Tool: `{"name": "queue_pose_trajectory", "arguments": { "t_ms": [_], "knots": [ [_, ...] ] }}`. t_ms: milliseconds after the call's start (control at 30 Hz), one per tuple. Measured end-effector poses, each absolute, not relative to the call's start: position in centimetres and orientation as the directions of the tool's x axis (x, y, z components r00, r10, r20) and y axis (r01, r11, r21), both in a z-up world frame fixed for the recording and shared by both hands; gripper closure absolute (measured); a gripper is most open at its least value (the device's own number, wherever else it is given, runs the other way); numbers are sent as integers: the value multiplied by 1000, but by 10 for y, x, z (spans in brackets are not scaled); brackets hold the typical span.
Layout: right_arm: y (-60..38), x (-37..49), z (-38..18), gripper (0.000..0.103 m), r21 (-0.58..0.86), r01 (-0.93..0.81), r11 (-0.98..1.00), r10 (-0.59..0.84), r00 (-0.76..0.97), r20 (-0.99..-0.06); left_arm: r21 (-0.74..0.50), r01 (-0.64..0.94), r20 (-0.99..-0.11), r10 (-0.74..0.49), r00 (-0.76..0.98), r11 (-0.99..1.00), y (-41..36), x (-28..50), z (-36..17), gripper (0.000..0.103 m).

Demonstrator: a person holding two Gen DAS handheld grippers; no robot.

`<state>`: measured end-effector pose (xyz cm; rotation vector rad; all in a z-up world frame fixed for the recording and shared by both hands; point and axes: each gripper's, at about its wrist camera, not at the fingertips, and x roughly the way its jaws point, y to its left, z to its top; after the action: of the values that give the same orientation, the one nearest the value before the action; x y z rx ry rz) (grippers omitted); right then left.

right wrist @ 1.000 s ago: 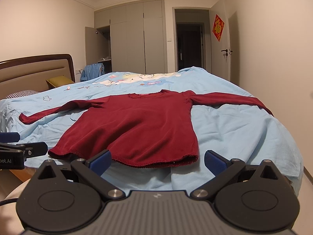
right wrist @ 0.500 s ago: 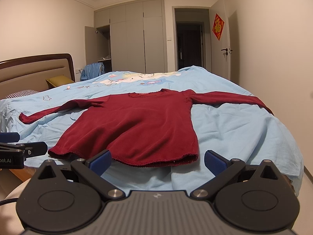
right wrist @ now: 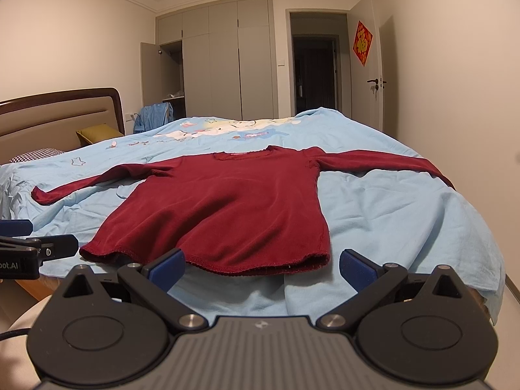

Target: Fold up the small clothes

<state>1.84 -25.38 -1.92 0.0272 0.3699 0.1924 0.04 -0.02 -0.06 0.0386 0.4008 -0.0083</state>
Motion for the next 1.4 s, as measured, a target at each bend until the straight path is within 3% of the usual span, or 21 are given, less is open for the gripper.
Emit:
{"name": "queue_pose_trajectory", "arguments": {
  "t_ms": [867,1400],
  "knots": [
    [-252,21,-23,0,70,-177,982,190,899,-394,32,14,-397,0,918,999,0,-1,-2,1],
    [-256,31,-29,0,83,-148,985,170,867,-468,-37,15,-534,-32,845,999,16,34,-12,1]
  ]
}}
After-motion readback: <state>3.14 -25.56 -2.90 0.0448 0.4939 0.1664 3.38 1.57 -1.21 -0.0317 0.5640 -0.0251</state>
